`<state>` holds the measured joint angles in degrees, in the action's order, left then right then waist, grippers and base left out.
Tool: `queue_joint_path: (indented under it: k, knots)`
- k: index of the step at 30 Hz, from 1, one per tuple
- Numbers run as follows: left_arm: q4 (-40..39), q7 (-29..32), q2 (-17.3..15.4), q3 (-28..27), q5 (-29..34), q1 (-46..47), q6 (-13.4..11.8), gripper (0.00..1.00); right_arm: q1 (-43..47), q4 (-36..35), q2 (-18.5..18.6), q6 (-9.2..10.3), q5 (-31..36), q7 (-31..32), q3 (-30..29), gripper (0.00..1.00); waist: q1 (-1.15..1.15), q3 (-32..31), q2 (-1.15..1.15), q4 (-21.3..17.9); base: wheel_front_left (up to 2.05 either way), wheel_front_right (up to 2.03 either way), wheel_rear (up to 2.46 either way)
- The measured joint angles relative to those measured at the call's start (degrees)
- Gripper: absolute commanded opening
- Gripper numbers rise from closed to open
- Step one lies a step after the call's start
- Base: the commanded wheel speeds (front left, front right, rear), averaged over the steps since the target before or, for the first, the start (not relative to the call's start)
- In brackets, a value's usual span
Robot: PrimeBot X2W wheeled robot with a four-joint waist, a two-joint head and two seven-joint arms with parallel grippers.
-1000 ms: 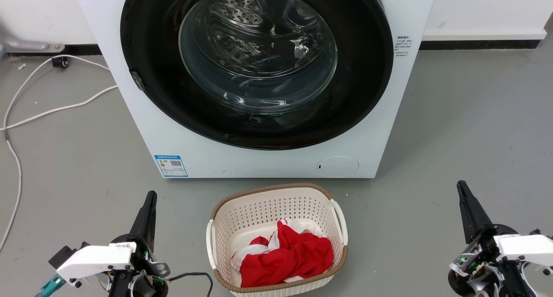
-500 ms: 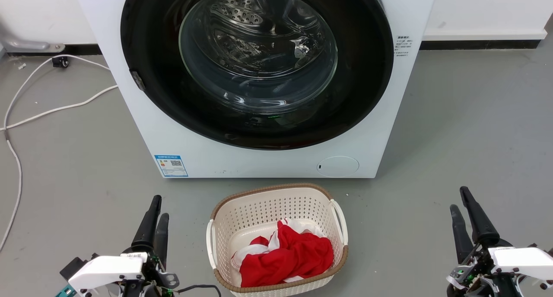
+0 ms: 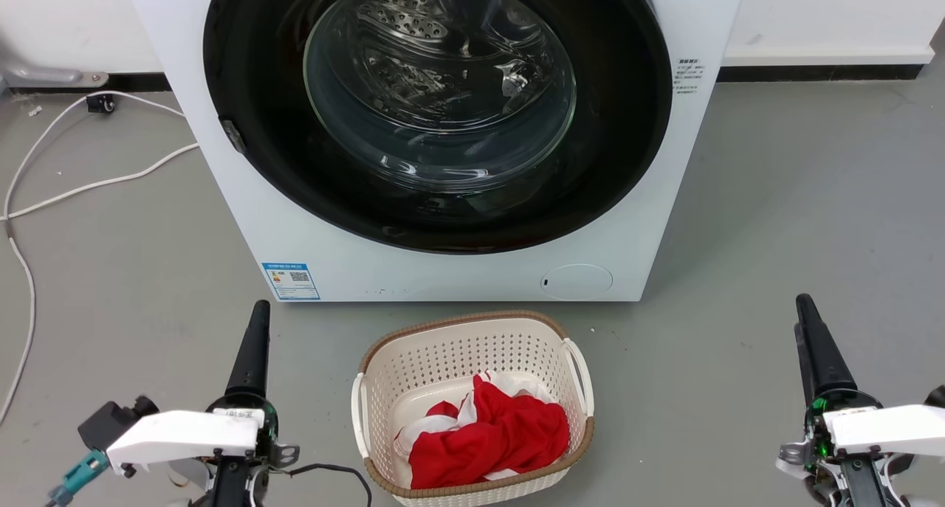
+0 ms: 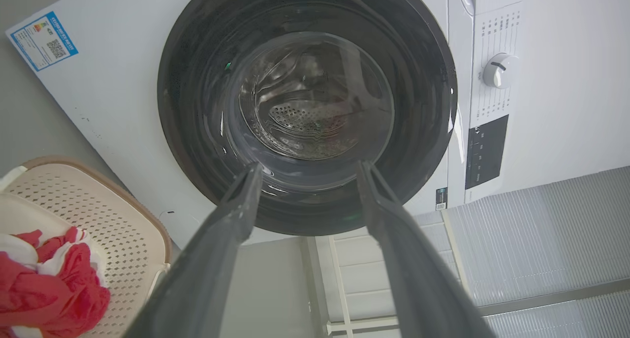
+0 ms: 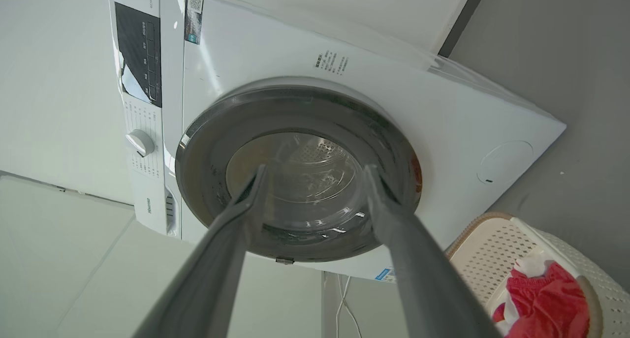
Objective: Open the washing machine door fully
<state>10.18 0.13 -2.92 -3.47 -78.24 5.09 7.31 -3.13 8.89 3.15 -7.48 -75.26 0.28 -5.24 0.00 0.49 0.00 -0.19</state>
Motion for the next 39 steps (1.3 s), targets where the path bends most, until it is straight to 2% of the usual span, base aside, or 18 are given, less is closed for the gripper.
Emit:
queue_joint_path:
  k: [14, 27, 39]
  knots:
    - [-4.1, -2.9, 0.0, 1.9, 19.1, 0.5, -1.7, 1.0, 1.0, -4.4, 0.0, -0.01, 24.9, -3.0, 2.9, 1.0, 0.0, 0.2, 0.0, -0.1, 0.0, 0.0, 0.0]
    - [-4.2, -5.4, 0.0, 4.5, 34.9, 0.6, -2.3, 1.0, 2.3, -5.2, -0.1, -0.01, 39.0, -5.1, 2.2, 1.0, 0.0, 0.1, 0.0, 0.1, 0.0, 0.0, 0.0]
    - [-3.8, -7.5, -0.7, 5.9, 44.9, 0.8, -3.4, 1.0, 3.3, -8.1, -0.1, -0.01, 49.0, -5.8, 2.5, 1.0, 0.0, -0.1, 0.0, 0.1, 0.0, 0.0, 0.0]
